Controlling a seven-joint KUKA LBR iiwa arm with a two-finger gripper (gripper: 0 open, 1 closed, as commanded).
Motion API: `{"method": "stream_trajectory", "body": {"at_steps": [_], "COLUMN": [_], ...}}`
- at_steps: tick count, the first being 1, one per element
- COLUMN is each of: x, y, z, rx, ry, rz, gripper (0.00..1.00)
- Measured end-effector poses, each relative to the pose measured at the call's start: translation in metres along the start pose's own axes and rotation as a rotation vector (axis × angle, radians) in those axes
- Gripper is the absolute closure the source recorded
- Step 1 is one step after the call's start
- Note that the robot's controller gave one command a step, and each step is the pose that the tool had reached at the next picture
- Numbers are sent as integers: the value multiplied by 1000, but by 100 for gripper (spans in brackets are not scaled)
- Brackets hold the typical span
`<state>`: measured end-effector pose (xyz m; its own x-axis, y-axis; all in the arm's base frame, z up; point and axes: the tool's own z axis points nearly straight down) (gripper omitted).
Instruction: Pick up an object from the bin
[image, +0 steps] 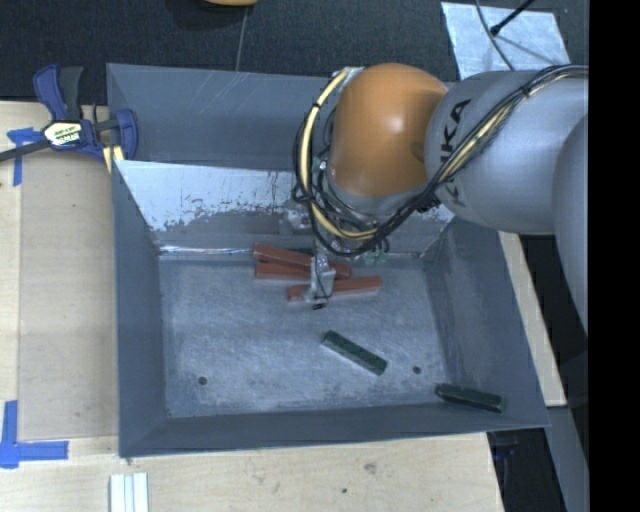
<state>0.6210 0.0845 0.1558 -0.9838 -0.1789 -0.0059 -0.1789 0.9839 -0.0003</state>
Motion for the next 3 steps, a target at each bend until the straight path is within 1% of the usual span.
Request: {"method": "stream_trajectory", "body": {"at_steps": [1, 2, 3], "x": [5, -4, -4], "y": [-27, -41, -41], "z": [51, 78, 78], "rx": [0, -4, -4], "ry": [1, -9, -9], "rz": [82, 122, 123], "gripper": [0, 100, 100]}}
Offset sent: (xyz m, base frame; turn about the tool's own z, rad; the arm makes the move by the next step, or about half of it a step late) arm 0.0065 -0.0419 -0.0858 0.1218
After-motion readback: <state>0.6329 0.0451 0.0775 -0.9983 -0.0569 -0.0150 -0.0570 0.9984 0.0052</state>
